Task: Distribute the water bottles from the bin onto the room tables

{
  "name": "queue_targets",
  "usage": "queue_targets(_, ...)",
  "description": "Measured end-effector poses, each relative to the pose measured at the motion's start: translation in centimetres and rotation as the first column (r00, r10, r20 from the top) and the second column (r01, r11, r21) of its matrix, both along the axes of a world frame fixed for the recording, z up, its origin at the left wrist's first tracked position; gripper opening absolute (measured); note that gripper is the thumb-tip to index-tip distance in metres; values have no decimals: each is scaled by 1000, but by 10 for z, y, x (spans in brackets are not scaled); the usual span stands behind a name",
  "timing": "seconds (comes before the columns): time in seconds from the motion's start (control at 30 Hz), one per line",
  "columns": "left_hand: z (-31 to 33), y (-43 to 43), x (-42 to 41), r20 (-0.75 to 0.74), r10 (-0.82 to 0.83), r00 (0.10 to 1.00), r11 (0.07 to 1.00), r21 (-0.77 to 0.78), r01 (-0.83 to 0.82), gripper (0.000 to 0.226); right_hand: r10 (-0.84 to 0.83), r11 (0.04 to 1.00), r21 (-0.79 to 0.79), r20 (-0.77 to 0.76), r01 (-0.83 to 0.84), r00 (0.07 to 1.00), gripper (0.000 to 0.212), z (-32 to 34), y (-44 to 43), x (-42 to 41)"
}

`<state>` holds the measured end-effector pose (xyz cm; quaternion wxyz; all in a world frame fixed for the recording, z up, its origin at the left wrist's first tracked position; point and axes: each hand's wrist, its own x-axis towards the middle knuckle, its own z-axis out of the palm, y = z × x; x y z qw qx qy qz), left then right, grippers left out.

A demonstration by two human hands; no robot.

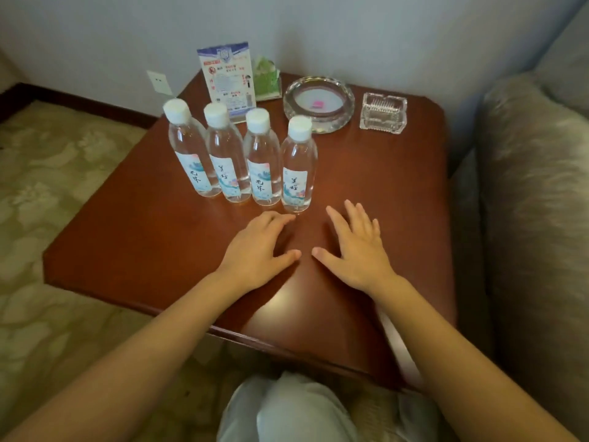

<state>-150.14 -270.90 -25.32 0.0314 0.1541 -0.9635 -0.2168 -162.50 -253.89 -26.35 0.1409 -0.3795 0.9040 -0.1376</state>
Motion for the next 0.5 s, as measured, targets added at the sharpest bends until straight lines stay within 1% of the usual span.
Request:
queue_targets(0.1, 30, 12, 4, 85, -45, 995, 999, 12, 44, 71, 30, 995, 98, 15, -31, 999, 83, 35, 14, 9)
queue_targets(0.2, 67, 27, 11, 188, -81, 979, 996, -14, 86, 77, 30, 986, 163, -3, -29, 1000, 82, 82, 36, 13)
queue_targets(0.3, 114, 41, 18, 254, -115, 960, 988, -67, 136, 85, -43, 982, 185, -3, 43, 999, 84, 138, 59, 20)
queue_targets(0.4, 175, 57, 23, 292, -151, 944, 977, -103, 189, 90, -96, 977, 192, -8, 96, 995, 86, 200, 85, 37)
queue_targets(0.5, 242, 75, 30, 283, -200, 938, 959, -140, 246, 92, -160, 974, 159, -17, 160, 987, 88, 265, 116, 62)
